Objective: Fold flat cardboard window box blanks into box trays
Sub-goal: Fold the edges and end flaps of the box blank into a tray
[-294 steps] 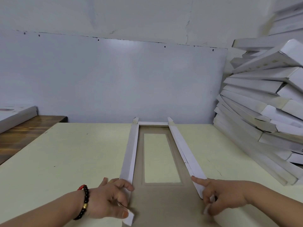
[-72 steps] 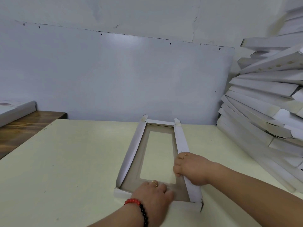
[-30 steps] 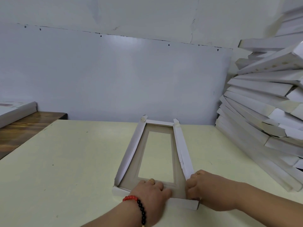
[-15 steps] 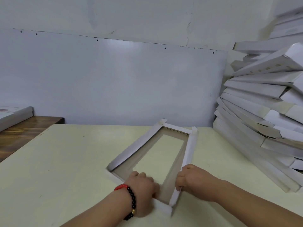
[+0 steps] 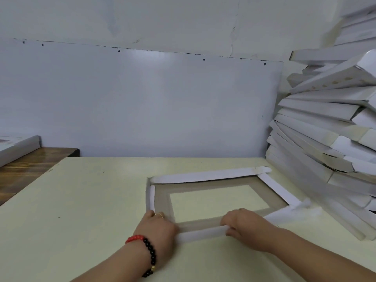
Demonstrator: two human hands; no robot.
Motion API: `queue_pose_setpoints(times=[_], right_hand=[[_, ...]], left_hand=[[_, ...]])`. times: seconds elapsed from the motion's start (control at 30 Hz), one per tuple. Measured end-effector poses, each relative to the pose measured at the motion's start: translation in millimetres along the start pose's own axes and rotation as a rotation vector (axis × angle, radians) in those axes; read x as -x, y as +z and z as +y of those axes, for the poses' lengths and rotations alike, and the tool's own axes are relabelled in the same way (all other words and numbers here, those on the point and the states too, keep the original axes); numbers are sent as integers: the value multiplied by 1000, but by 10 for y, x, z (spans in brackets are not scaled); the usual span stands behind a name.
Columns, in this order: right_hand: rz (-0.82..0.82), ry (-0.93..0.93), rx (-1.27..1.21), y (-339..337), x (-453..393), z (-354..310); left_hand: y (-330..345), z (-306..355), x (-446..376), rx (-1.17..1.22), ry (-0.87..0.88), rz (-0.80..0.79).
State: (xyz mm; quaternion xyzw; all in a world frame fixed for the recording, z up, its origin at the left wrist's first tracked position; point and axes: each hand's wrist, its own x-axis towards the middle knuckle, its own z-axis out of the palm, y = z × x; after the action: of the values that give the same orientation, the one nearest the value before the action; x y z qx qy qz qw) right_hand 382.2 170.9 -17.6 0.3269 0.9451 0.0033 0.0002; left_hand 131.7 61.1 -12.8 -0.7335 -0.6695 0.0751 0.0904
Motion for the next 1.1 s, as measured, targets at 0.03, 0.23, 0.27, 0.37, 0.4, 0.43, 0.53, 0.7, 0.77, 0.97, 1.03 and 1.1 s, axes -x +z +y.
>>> queue_pose_setpoints(times=[0.03,0.23,0.27,0.37,0.4,0.43,0.53,0.7,0.77,0.97,1.03,1.1], right_hand=[[-10,30,4,-2,37,66],[-37,219,39,-58,297,390],[-36,245,51,-51,315,401],[-51,309,109,-20,287,331],[-61,317,127,-15,254,280],[-67,318,133,-12,217,224],[-84,295,126,-31,76,9],[-87,210,165,-53,-103,-485],[-73,172,118,-137,-91,-532],[-171,117,-176,-494,344,-53],[-216,125,64,-521,522,232],[-249,103,213,-494,650,444]], left_hand=[[0,-71,-4,-6,-18,-1],[24,-559,-68,-78,-203,5],[46,-638,-93,-87,-240,10],[103,-737,-199,-52,-326,35],[111,-697,-241,-23,-315,46],[112,-616,-297,7,-274,58],[80,-164,-477,161,-110,115],[11,750,-589,315,6,78],[49,819,-588,304,-10,65],[190,352,-526,329,148,139],[218,185,-503,323,186,160],[238,38,-491,296,232,174]])
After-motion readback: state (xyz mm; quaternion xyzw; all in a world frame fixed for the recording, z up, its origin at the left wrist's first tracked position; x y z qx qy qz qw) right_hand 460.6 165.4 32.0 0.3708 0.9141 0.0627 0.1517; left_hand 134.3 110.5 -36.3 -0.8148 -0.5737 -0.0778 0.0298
